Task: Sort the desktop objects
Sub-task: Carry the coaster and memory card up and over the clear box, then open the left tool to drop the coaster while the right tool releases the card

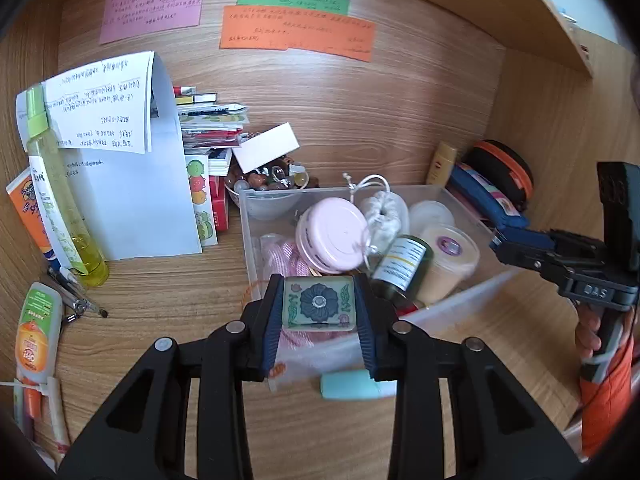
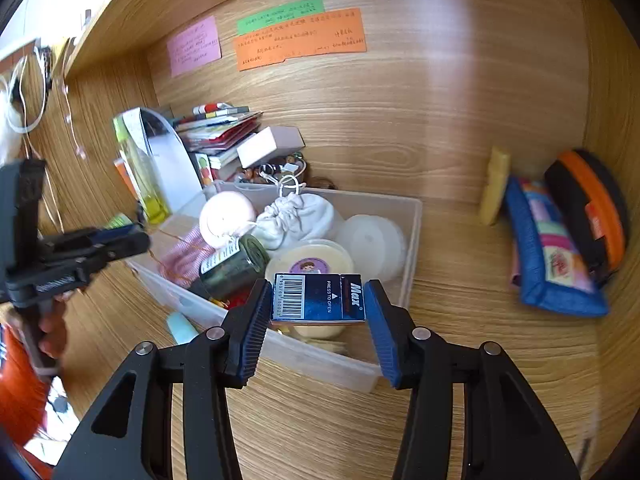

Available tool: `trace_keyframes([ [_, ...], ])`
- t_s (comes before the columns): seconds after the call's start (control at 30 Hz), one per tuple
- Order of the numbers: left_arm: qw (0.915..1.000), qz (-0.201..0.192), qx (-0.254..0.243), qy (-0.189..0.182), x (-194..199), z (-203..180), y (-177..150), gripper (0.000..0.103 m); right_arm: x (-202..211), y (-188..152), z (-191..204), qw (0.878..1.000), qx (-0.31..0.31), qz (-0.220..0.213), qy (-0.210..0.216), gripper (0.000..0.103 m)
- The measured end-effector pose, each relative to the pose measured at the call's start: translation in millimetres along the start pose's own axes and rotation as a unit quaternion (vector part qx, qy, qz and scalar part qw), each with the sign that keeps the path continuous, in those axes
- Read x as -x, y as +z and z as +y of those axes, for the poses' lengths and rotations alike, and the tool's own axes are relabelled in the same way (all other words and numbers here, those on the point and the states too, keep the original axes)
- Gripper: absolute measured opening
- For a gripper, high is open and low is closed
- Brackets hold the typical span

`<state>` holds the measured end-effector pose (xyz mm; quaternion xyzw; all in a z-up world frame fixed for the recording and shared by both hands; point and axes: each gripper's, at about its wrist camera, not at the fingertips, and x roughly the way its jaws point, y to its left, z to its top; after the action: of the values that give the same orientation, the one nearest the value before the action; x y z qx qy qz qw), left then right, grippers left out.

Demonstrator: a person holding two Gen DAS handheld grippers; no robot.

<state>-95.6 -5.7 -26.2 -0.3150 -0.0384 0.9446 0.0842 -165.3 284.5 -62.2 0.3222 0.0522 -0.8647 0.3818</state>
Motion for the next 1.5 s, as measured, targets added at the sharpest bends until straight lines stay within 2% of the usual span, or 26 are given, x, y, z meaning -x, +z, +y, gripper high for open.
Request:
trace_keyframes([
  [0.27,0.9999,0.009,0.007,-0.011,-25.7,-1.1,-3.1,0.033,-1.9,-3.5,-3.8,1.000,-0.003,-0.008,0.004,0.044],
  [0.33,1.0000,0.004,-0.001,-0.001,-25.4,-3.0,-3.4,0.033,-1.6,-3.4,-2.1,1.000,0.002,-0.012,-0.004,0.044],
  [0.4,0.9999,0.004,0.004,-0.010,-24.3,-2.3,-3.9,0.033,-4.0,-4.3,-0.3,1.000,0.006,-0.010,-0.014,0.044],
  [0.67,0.9998,-0.003,-0.020,0.008,-25.8,-10.4,-7.0,0.033,-10.3,-11.0,11.6,0.996,0.048,-0.013,-0.072,0.044],
  [0.87,0.9983,-0.010,-0.046,0.033,-27.2,-19.9,-10.9,0.033,-15.8,-12.7,11.3,0.996,0.048,-0.005,-0.076,0.044],
  [1.0,0.9977,-0.017,-0.050,0.041,-25.8,-20.9,-12.7,0.036,-15.2,-13.8,10.2,0.996,0.045,-0.008,-0.079,0.044],
  [1.07,0.9976,-0.019,-0.051,0.042,-25.2,-21.1,-13.0,0.040,-14.8,-14.6,10.8,0.995,0.047,-0.009,-0.082,0.045],
  [1.13,0.9968,-0.026,-0.055,0.052,-23.8,-21.9,-14.1,0.051,-14.1,-15.2,10.8,0.995,0.048,-0.011,-0.084,0.045],
  [1.23,0.9965,-0.031,-0.056,0.053,-22.5,-22.0,-15.1,0.052,-13.4,-15.3,10.7,0.995,0.048,-0.012,-0.083,0.046],
  [1.4,0.9963,-0.034,-0.058,0.054,-20.2,-21.9,-15.7,0.054,-10.5,-17.1,14.3,0.994,0.055,-0.019,-0.087,0.053],
  [1.47,0.9957,-0.040,-0.061,0.057,-17.3,-22.1,-16.0,0.056,-6.5,-17.5,17.2,0.992,0.063,-0.037,-0.107,0.065],
  [1.5,0.9955,-0.045,-0.062,0.057,-14.7,-21.7,-15.9,0.060,-3.7,-17.8,18.1,0.990,0.066,-0.047,-0.114,0.069],
])
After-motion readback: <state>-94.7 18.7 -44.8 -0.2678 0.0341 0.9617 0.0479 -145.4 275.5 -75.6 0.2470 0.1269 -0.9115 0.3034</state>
